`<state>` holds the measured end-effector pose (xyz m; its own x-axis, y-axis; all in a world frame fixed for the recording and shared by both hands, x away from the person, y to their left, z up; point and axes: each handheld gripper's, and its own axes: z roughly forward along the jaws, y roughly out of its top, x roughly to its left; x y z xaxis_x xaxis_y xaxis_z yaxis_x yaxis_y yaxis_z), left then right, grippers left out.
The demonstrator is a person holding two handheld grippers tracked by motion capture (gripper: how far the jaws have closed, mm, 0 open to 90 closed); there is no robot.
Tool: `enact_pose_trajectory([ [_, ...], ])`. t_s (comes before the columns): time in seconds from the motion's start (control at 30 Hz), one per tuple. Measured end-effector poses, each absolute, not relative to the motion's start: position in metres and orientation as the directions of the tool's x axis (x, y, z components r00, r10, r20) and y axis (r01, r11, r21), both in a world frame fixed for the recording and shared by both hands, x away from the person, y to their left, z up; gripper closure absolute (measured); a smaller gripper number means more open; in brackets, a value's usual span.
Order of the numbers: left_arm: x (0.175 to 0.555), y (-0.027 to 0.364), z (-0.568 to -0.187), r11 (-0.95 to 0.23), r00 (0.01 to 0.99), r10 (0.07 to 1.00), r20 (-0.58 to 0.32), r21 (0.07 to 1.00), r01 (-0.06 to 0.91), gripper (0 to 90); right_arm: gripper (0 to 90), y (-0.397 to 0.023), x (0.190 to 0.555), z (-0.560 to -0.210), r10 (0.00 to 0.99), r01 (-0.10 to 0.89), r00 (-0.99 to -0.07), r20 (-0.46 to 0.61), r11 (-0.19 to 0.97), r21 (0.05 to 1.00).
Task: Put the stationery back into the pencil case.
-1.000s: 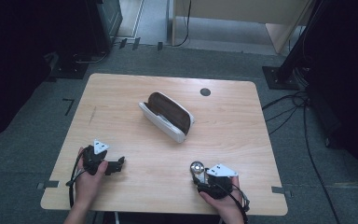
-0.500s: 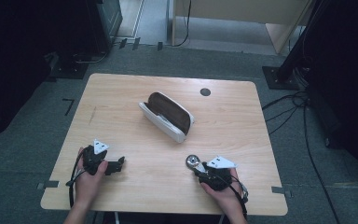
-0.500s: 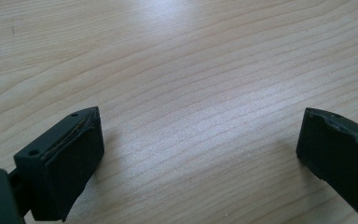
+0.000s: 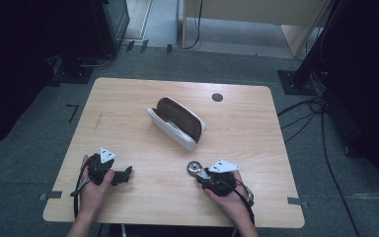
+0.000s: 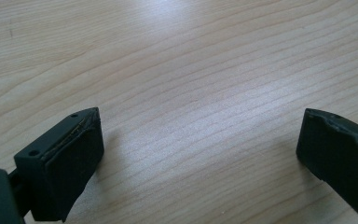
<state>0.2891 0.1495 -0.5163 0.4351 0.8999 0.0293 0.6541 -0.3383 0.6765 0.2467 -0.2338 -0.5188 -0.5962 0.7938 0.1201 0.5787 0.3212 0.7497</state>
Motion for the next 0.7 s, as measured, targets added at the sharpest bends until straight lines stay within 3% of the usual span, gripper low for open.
enact_pose_trajectory([
  [0.7,0.294,0.094,-0.505,-0.399,0.583,0.813,-0.001,0.728,0.558,0.9,52.2,-0.219,0.269,-0.519,0.76,0.551,-0.642,0.1,0.367,0.749],
])
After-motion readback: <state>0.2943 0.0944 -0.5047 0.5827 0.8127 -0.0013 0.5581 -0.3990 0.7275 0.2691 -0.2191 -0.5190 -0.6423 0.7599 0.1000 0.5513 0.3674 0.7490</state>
